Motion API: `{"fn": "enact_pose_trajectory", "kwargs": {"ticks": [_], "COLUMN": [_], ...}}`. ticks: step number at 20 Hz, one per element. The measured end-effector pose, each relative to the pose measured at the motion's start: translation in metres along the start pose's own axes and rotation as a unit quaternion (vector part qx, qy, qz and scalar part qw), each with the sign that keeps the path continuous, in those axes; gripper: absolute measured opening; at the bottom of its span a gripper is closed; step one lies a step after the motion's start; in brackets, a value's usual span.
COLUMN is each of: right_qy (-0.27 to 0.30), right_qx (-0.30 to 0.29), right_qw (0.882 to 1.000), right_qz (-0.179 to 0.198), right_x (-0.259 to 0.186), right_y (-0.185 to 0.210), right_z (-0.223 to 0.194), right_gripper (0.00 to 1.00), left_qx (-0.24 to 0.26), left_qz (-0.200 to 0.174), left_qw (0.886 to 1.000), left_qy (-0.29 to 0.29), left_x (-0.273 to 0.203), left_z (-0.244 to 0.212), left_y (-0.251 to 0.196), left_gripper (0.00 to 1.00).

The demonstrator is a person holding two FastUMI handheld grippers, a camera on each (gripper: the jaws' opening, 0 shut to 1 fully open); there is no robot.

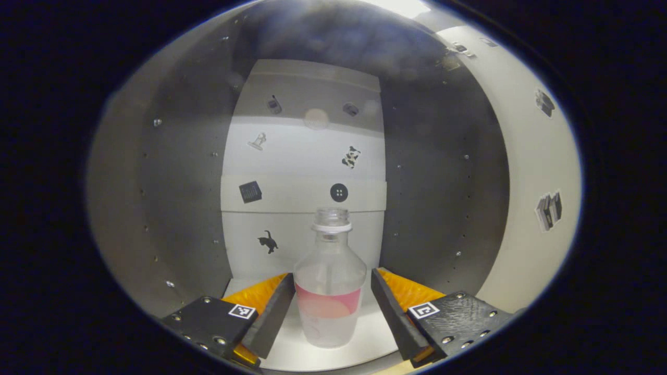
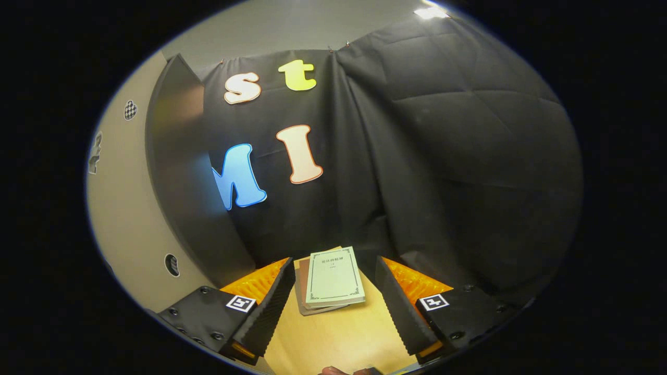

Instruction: Open the cabinet door with the right hand, grasp the bottle in the cabinet with the left hand and place it on the coaster, then close the cabinet door with the right hand.

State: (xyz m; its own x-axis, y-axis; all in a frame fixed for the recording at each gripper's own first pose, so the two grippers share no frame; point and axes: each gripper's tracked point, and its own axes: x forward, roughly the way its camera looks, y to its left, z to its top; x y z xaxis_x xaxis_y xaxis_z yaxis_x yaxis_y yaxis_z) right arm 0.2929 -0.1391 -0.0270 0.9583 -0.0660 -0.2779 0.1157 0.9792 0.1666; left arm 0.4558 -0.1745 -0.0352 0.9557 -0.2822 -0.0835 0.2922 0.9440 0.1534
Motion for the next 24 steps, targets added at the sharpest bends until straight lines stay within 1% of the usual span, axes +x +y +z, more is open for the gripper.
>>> {"fn": "enact_pose_trajectory", "kwargs": {"ticks": [1, 2, 3, 4, 5, 7, 10, 11, 12, 14, 15, 17, 19, 21, 22, 23, 24], "right_qy": [0.007, 0.008, 0.008, 0.009, 0.010, 0.009, 0.010, 0.009, 0.009, 0.014, 0.016, 0.018, 0.020, 0.020, 0.020, 0.018, 0.018], "right_qx": [0.006, 0.008, 0.007, 0.005, 0.003, 0.002, 0.002, 0.001, 0.001, 0.005, 0.006, 0.001, -0.004, 0.001, 0.004, 0.008, 0.015], "right_qw": [1.000, 1.000, 1.000, 1.000, 1.000, 1.000, 1.000, 1.000, 1.000, 1.000, 1.000, 1.000, 1.000, 0.999, 0.999, 0.999, 0.999], "right_qz": [0.003, 0.003, 0.002, 0.002, 0.002, 0.003, 0.004, 0.004, 0.005, 0.011, 0.014, 0.016, 0.020, 0.027, 0.031, 0.034, 0.037], "right_x": [0.003, 0.005, 0.006, 0.007, 0.007, 0.008, 0.010, 0.010, 0.010, 0.010, 0.009, 0.007, 0.004, 0.000, -0.002, -0.003, -0.005], "right_y": [0.004, 0.005, 0.004, 0.004, 0.005, 0.006, 0.007, 0.007, 0.008, 0.013, 0.016, 0.020, 0.025, 0.032, 0.036, 0.039, 0.041], "right_z": [-0.005, -0.006, -0.006, -0.006, -0.007, -0.005, -0.005, -0.004, -0.004, -0.006, -0.009, -0.015, -0.020, -0.022, -0.022, -0.023, -0.023], "right_gripper": [0.98, 0.98, 0.98, 0.98, 0.98, 0.98, 0.98, 0.98, 0.98, 0.98, 0.98, 0.98, 0.98, 0.98, 0.98, 0.98, 0.98], "left_qx": [-0.004, -0.007, -0.011, -0.016, -0.020, -0.020, -0.015, -0.015, -0.015, -0.007, 0.000, 0.001, -0.013, -0.022, -0.021, -0.017, -0.008], "left_qz": [0.001, 0.000, -0.001, 0.007, 0.007, -0.004, -0.006, -0.005, -0.004, 0.006, 0.009, 0.006, -0.003, -0.009, -0.010, -0.006, -0.004], "left_qw": [1.000, 1.000, 1.000, 1.000, 1.000, 1.000, 1.000, 1.000, 1.000, 1.000, 1.000, 1.000, 1.000, 0.999, 0.999, 1.000, 1.000], "left_qy": [0.004, 0.007, 0.007, 0.001, 0.001, 0.002, 0.003, 0.001, -0.004, -0.011, -0.013, -0.019, -0.023, -0.030, -0.031, -0.021, -0.015], "left_x": [0.002, 0.003, 0.004, 0.001, 0.003, 0.004, 0.001, 0.000, -0.003, -0.012, -0.017, -0.034, -0.057, -0.085, -0.097, -0.110, -0.125], "left_z": [-0.003, -0.006, -0.007, -0.004, -0.003, -0.005, -0.003, 0.000, 0.003, 0.011, 0.014, 0.019, 0.022, 0.024, 0.022, 0.014, 0.008], "left_y": [0.002, 0.002, 0.003, 0.006, 0.008, 0.003, 0.001, 0.000, 0.000, 0.005, 0.006, 0.006, 0.007, 0.010, 0.014, 0.020, 0.025], "left_gripper": [0.90, 0.89, 0.90, 0.88, 0.74, 0.75, 0.72, 0.74, 0.71, 0.71, 0.73, 0.72, 0.74, 0.72, 0.71, 0.74, 0.71]}}
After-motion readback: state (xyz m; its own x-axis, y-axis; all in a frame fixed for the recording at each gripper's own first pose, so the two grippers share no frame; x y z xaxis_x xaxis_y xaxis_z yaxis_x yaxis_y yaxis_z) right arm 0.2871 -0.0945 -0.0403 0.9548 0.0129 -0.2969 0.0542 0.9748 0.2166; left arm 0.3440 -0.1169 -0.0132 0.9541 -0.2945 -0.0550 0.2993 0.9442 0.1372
